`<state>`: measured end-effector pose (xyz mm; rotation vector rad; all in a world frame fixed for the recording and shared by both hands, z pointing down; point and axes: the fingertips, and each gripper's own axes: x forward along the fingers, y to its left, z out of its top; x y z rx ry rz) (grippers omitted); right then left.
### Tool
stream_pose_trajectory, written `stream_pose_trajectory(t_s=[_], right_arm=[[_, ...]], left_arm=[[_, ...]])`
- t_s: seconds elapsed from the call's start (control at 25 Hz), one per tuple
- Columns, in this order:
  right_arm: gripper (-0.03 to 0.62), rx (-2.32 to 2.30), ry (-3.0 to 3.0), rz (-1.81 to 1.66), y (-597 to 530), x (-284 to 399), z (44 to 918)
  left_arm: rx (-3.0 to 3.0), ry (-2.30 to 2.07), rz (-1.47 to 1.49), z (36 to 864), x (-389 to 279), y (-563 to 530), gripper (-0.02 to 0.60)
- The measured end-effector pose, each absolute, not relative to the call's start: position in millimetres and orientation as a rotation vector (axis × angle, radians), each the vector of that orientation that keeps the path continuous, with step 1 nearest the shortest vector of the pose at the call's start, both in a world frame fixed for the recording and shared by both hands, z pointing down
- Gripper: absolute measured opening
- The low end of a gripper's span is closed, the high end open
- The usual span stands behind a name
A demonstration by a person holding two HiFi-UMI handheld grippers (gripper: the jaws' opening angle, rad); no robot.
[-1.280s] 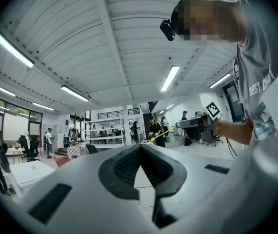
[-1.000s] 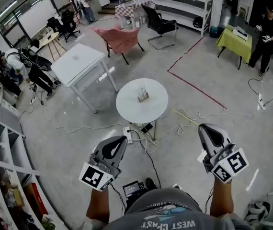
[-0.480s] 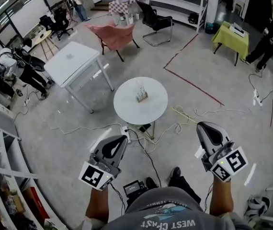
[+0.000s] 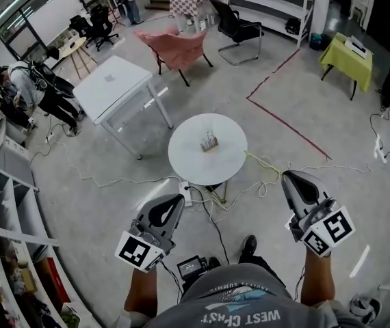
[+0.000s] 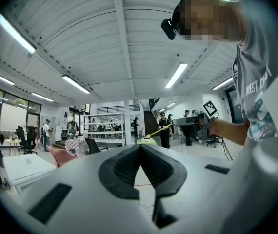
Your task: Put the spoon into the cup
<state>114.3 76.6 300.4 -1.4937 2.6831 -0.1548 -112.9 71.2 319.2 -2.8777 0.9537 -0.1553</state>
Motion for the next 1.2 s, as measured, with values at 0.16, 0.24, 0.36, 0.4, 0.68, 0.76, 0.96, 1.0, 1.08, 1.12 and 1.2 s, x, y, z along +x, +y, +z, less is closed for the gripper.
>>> stream_pose_trajectory(t_s=[0.16, 0.24, 0.36, 0.4, 0.68, 0.76, 0.96, 1.0, 1.08, 1.12, 1.2], right_arm=[[0.006, -1.456, 2.704, -0.166, 55, 130, 303], [0.006, -1.433, 2.712, -0.177, 44, 138, 304], [0.006, -1.388, 2.728, -0.198, 29, 147, 307], [0.006, -1.372, 2.732, -0.205, 25, 149, 308], [0.006, -1.283, 2.755, -0.220, 1, 169, 315], [0.006, -1.276, 2.753, -0.219, -6, 176, 314], [0.006, -1.260, 2.769, -0.246, -15, 178, 319], [0.006, -1.256, 2.776, -0.245, -16, 176, 318], [0.006, -1.258, 2.781, -0.243, -20, 172, 317], [0.006, -1.264, 2.779, -0.243, -22, 171, 317], [0.006, -1.283, 2.770, -0.240, -27, 169, 319]], left_arm=[[-2.862, 0.999, -0.148, 315, -97, 58, 0.003], [-2.854, 1.016, -0.155, 313, -88, 51, 0.002], [-2.840, 1.048, -0.171, 310, -75, 42, 0.002], [-2.833, 1.061, -0.176, 309, -72, 40, 0.002], [-2.788, 1.138, -0.215, 307, -51, 29, 0.003], [-2.787, 1.138, -0.210, 304, -44, 25, 0.003], [-2.814, 1.137, -0.172, 306, -26, 7, 0.003], [-2.815, 1.130, -0.165, 305, -24, 2, 0.002], [-2.819, 1.114, -0.162, 303, -24, -7, 0.003], [-2.819, 1.106, -0.164, 303, -25, -11, 0.002], [-2.817, 1.093, -0.169, 304, -30, -20, 0.002]])
